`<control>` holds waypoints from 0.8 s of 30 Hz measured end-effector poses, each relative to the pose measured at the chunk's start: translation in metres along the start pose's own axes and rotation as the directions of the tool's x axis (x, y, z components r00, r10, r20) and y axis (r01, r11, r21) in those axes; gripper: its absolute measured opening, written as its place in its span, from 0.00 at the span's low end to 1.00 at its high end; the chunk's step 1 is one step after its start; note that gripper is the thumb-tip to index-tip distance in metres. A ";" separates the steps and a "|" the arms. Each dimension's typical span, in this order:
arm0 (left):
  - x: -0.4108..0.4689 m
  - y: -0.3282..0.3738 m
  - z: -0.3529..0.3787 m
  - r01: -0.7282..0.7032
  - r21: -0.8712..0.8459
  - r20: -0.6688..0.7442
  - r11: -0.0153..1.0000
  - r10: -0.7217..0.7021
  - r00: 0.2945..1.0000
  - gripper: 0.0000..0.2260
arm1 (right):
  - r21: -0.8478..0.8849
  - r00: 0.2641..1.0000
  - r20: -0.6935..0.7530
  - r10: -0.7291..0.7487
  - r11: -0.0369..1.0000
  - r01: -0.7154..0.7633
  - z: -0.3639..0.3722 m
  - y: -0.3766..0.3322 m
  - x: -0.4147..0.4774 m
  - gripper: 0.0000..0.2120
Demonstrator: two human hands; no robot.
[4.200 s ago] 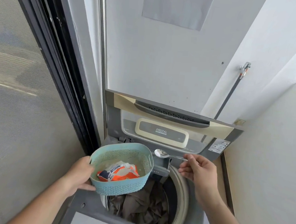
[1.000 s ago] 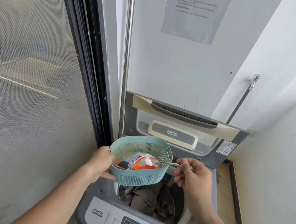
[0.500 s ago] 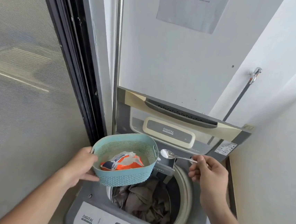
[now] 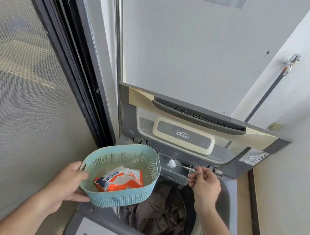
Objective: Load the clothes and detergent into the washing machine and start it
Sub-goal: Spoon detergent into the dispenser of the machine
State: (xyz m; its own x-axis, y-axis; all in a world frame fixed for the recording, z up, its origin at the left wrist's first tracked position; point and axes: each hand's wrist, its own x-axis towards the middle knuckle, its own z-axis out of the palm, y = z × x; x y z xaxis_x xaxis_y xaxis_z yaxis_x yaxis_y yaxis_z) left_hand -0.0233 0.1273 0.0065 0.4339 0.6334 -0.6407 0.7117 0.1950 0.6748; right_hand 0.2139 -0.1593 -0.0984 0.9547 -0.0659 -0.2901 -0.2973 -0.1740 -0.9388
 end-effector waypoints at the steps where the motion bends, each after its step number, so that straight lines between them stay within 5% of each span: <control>1: 0.001 0.000 0.000 0.004 0.002 0.000 1.000 -0.004 1.000 0.15 | -0.012 1.000 -0.001 -0.002 1.000 0.002 0.003 0.002 0.002 0.10; 16: -0.005 0.007 0.004 -0.012 -0.004 0.024 1.000 0.012 1.000 0.16 | -0.056 0.994 0.037 -0.099 0.993 0.101 0.002 0.008 -0.003 0.13; 24: -0.009 0.004 0.007 -0.036 -0.006 0.043 0.999 0.036 0.998 0.16 | 0.145 0.995 0.013 0.095 0.985 -0.095 -0.012 0.000 -0.011 0.09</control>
State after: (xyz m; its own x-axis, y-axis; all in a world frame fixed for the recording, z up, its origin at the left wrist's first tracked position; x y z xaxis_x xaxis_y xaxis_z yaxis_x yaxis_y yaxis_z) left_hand -0.0204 0.1175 0.0123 0.4830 0.6070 -0.6311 0.6922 0.1766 0.6997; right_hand 0.2031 -0.1707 -0.0929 0.9224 -0.0698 -0.3800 -0.3823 -0.0226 -0.9238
